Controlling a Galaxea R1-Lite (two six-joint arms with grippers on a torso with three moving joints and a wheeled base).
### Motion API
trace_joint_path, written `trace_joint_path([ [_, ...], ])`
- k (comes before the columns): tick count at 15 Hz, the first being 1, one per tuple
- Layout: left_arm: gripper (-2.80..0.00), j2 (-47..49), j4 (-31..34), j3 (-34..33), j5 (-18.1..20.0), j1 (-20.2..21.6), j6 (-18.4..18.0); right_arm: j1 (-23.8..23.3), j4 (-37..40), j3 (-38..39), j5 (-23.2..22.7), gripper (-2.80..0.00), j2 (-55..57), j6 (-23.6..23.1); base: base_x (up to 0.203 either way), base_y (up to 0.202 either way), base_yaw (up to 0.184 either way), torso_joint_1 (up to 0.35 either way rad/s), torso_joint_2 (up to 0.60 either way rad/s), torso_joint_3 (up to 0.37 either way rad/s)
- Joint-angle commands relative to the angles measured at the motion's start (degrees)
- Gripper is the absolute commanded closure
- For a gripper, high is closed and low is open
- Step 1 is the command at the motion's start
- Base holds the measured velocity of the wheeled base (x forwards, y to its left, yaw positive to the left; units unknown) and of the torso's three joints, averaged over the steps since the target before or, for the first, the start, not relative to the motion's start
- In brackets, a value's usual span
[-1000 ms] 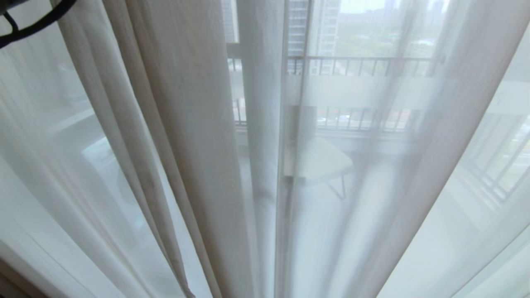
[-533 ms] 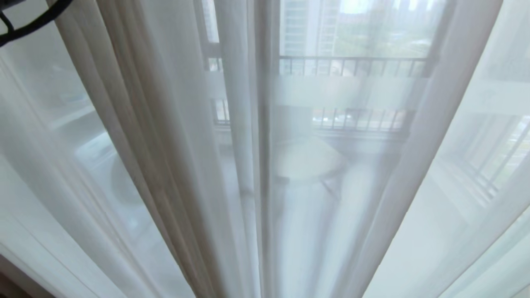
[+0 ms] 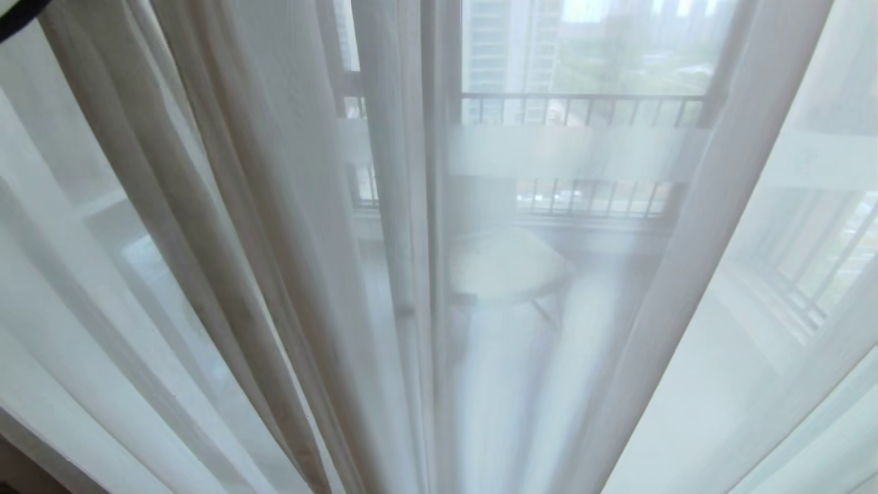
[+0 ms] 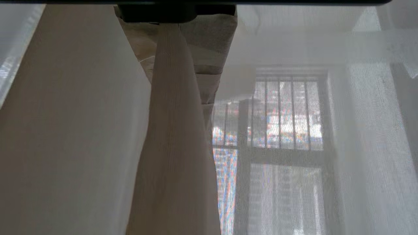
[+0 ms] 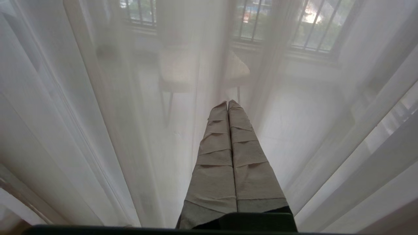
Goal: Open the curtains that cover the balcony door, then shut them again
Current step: Close the inner curtains on both sides
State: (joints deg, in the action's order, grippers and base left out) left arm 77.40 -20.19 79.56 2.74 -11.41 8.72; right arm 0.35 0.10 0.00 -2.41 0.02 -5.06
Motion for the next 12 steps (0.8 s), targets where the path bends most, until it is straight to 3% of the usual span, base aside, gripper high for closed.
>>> trace_joint_path([
  [1,0.0,-4.4,-0.2,-1.2,0.0,0.1,0.1,0.0,-0.1,0.0,0.0,0.0,0.0,0.0,0.0,0.0,0.0,0.0,0.0,0.0],
  [6,0.0,-11.6,3.9,-2.3,0.6,-1.4,0.1,0.0,0.0,0.0,0.0,0.0,0.0,0.0,0.0,0.0,0.0,0.0,0.0,0.0],
  [12,0.0,-15.7,7.9,-1.7,0.7,-10.2,-0.1,0.0,0.0,0.0,0.0,0.0,0.0,0.0,0.0,0.0,0.0,0.0,0.0,0.0],
])
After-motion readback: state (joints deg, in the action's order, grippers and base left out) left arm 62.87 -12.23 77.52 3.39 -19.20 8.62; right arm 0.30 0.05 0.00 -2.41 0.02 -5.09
